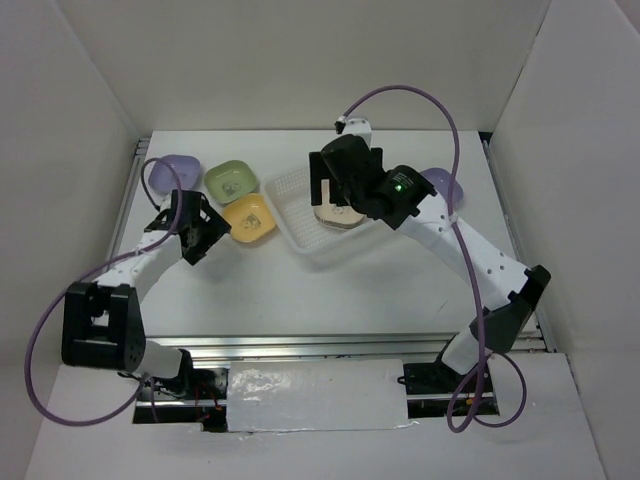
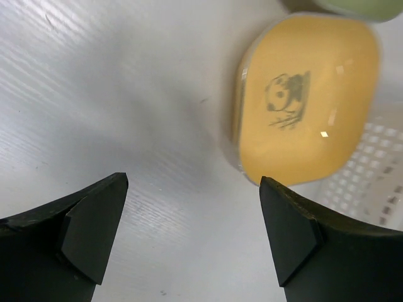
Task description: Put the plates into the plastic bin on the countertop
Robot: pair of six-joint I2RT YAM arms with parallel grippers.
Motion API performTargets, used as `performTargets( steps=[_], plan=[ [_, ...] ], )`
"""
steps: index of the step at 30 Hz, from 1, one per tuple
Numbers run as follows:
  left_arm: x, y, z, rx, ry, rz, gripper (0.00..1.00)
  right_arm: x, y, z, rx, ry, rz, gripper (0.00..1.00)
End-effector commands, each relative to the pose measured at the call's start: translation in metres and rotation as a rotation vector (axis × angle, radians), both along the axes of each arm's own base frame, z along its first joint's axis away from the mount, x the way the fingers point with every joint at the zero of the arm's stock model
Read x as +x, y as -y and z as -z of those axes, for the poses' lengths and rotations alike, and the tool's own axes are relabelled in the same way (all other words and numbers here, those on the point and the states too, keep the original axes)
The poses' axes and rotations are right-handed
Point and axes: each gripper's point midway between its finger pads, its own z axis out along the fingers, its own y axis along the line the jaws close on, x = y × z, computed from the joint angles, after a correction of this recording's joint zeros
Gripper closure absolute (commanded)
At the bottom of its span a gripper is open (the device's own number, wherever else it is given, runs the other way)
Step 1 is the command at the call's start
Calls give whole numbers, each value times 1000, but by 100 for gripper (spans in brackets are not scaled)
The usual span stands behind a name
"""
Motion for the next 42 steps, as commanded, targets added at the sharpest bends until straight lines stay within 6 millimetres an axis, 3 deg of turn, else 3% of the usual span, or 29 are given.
performTargets(
  steps=[1,4,10,14,16,19,20,22,23,26,27,29,30,32,33,36,37,38,39,40,41,42],
  plan=[
    [12,-5,-37,-1,116,-55,1,7,-3,1,22,11,15,0],
    [42,6,-62,-26,194,-18,1,7,-4,5,20,-2,17,0],
    [69,18,-23,-42,59,13,1,4,2,0,35,6,23,0],
    [66,23,17,-55,-36,22,4,2,9,-6,45,17,34,0],
    [65,27,31,-64,-56,23,12,1,11,-9,51,22,34,0],
    [63,29,56,-66,-116,14,58,0,12,-9,53,21,33,0],
    [59,28,60,-64,-137,9,81,0,13,-9,50,21,35,0],
    [49,21,60,-38,-171,-15,97,0,15,-9,47,22,42,0],
    [43,11,58,-11,-180,-46,100,0,16,-9,47,24,45,0],
    [8,-14,33,49,-182,-153,100,0,17,-10,50,31,56,0],
    [-13,-20,12,61,-149,-182,100,1,19,-11,50,31,60,0],
    [-24,-25,-15,74,-64,-206,100,5,24,-7,54,22,81,0],
    [-28,-27,-49,71,56,-206,100,6,30,-5,53,15,94,0],
    [-22,-20,-93,66,206,-159,100,14,45,6,73,-17,142,0],
    [-19,-5,-123,22,310,-97,100,16,54,13,83,-25,161,0],
    [-1,32,-179,-57,464,37,100,30,95,30,138,-41,263,0],
    [9,44,-199,-56,521,105,100,38,119,34,164,-43,336,0],
    [21,74,-201,-107,528,245,100,38,132,41,177,-39,361,0],
    [38,90,-233,-100,616,358,100,44,152,45,187,-39,405,0],
    [62,105,-209,-100,547,434,100,44,159,48,206,-48,405,0],
    [67,133,-214,-161,539,580,100,41,167,53,213,-50,414,0],
    [79,146,-207,-167,510,659,100,40,176,55,212,-53,427,0]
  ],
)
